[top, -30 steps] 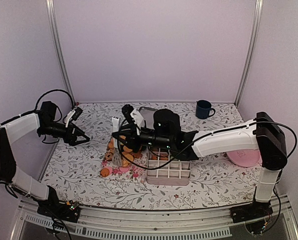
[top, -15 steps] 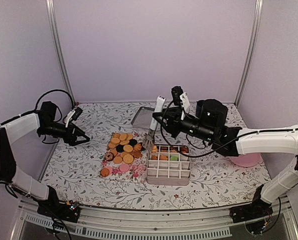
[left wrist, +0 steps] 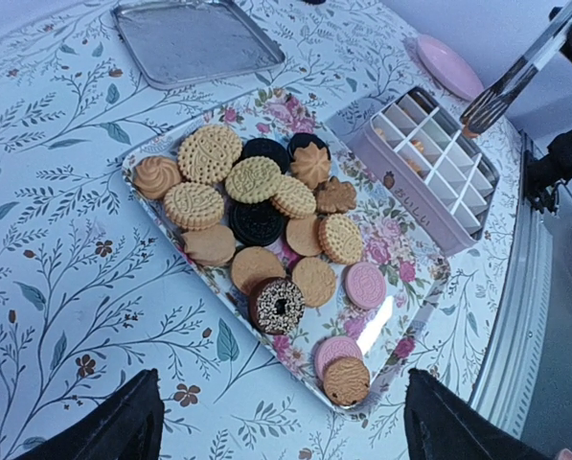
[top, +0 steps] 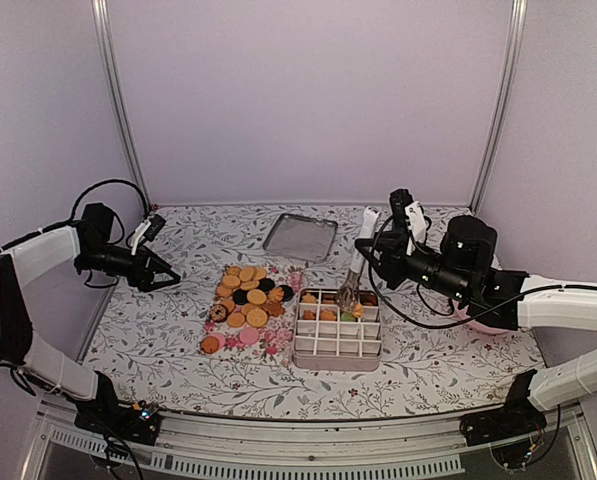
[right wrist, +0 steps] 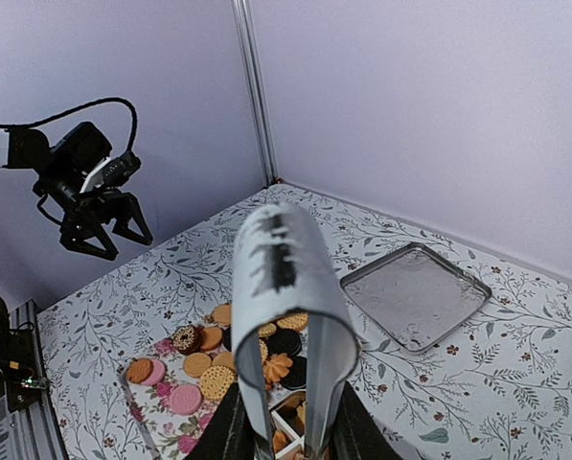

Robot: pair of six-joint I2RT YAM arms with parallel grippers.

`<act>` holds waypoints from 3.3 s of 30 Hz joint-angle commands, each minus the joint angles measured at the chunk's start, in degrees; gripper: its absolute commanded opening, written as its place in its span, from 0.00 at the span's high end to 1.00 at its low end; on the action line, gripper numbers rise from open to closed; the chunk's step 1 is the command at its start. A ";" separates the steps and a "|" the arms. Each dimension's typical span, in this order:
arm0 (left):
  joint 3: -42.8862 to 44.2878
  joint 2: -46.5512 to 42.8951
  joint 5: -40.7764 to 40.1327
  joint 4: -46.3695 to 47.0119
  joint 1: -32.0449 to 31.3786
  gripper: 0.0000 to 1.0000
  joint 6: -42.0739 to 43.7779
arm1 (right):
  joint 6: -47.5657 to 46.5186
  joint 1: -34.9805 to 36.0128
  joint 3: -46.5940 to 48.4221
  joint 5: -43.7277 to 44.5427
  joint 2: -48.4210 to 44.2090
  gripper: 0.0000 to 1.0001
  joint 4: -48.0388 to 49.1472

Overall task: Pack the cookies
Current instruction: Place the fake cookies in the empty pocket of the box, then pick up the fake cookies from the plate.

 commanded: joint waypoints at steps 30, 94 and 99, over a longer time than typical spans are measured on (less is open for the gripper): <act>0.70 0.30 1.16 -0.39 0.39 0.13 0.38 | -3.53 -4.25 -4.32 2.46 -1.67 0.69 2.48; 1.92 2.69 0.54 -3.64 5.82 0.12 1.75 | -1.93 13.70 53.43 -24.57 61.83 0.62 12.40; 1.83 2.59 0.54 -4.01 5.82 0.12 1.95 | -4.25 14.69 53.22 -23.73 61.86 0.62 11.21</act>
